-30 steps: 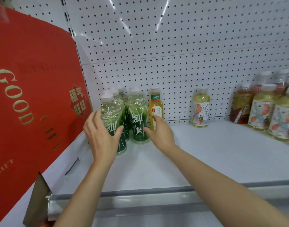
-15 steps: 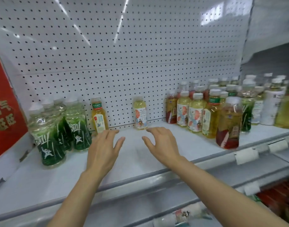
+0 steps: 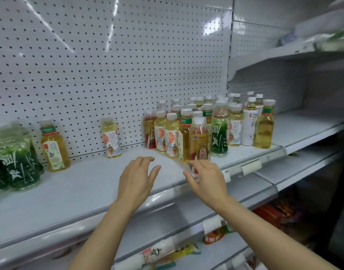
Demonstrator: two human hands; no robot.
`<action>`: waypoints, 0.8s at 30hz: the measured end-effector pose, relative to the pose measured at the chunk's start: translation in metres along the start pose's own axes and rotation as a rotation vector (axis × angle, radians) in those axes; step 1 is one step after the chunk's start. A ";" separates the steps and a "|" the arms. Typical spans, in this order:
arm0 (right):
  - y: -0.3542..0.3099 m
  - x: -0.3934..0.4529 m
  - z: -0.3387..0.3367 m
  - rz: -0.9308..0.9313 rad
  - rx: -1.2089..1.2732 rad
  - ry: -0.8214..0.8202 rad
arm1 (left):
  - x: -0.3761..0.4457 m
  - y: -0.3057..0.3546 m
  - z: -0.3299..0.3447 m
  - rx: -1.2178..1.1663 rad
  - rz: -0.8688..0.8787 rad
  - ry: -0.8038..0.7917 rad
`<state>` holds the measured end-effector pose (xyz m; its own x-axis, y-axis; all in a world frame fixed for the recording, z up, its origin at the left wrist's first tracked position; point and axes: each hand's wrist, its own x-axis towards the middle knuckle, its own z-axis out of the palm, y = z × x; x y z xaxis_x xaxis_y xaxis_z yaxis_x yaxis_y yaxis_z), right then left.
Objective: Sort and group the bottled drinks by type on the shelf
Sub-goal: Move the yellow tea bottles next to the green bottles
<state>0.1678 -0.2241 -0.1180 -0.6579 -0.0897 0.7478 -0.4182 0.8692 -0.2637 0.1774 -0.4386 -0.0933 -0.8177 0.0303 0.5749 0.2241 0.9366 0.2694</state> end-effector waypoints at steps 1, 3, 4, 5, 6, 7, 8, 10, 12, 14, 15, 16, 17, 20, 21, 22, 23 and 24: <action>0.011 -0.001 -0.005 0.003 -0.014 -0.011 | 0.003 0.010 0.004 -0.007 0.009 -0.006; 0.031 -0.001 -0.014 0.017 -0.035 -0.022 | 0.012 0.027 0.008 -0.012 0.029 -0.008; 0.041 0.000 -0.017 0.026 -0.041 -0.008 | 0.019 0.034 0.008 -0.015 0.038 -0.004; 0.050 0.002 -0.019 0.035 -0.052 0.009 | 0.028 0.041 0.007 -0.020 0.044 0.004; 0.058 0.005 -0.020 0.041 -0.069 0.028 | 0.038 0.047 0.006 -0.030 0.047 0.017; 0.066 0.008 -0.019 0.049 -0.085 0.047 | 0.049 0.053 0.005 -0.043 0.054 0.032; 0.074 0.012 -0.018 0.060 -0.094 0.065 | 0.060 0.058 0.004 -0.053 0.066 0.048; 0.089 0.018 -0.016 0.085 -0.111 0.089 | 0.084 0.069 0.002 -0.058 0.103 0.084; 0.103 0.025 -0.016 0.112 -0.129 0.097 | 0.110 0.083 -0.002 -0.059 0.142 0.113; 0.117 0.032 -0.017 0.120 -0.159 0.095 | 0.136 0.101 -0.007 -0.069 0.171 0.133; 0.125 0.037 -0.017 0.118 -0.178 0.095 | 0.149 0.110 -0.010 -0.083 0.185 0.140; 0.133 0.042 -0.019 0.119 -0.195 0.099 | 0.161 0.121 -0.012 -0.094 0.199 0.139; 0.142 0.047 -0.021 0.127 -0.205 0.110 | 0.173 0.131 -0.012 -0.101 0.209 0.127; 0.167 0.055 -0.024 0.151 -0.213 0.146 | 0.203 0.168 -0.007 -0.058 0.171 0.026; 0.175 0.056 -0.025 0.158 -0.213 0.149 | 0.211 0.182 -0.005 -0.023 0.142 -0.028; 0.183 0.056 -0.025 0.166 -0.214 0.145 | 0.218 0.197 -0.002 0.010 0.111 -0.090; 0.191 0.056 -0.026 0.175 -0.216 0.140 | 0.223 0.210 0.004 0.039 0.090 -0.156; 0.200 0.057 -0.027 0.186 -0.218 0.139 | 0.228 0.222 0.012 0.056 0.078 -0.215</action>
<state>0.0636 -0.0426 -0.1113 -0.6125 0.1350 0.7789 -0.1450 0.9494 -0.2786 0.0348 -0.2193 0.0888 -0.8945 0.1714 0.4130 0.2662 0.9462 0.1839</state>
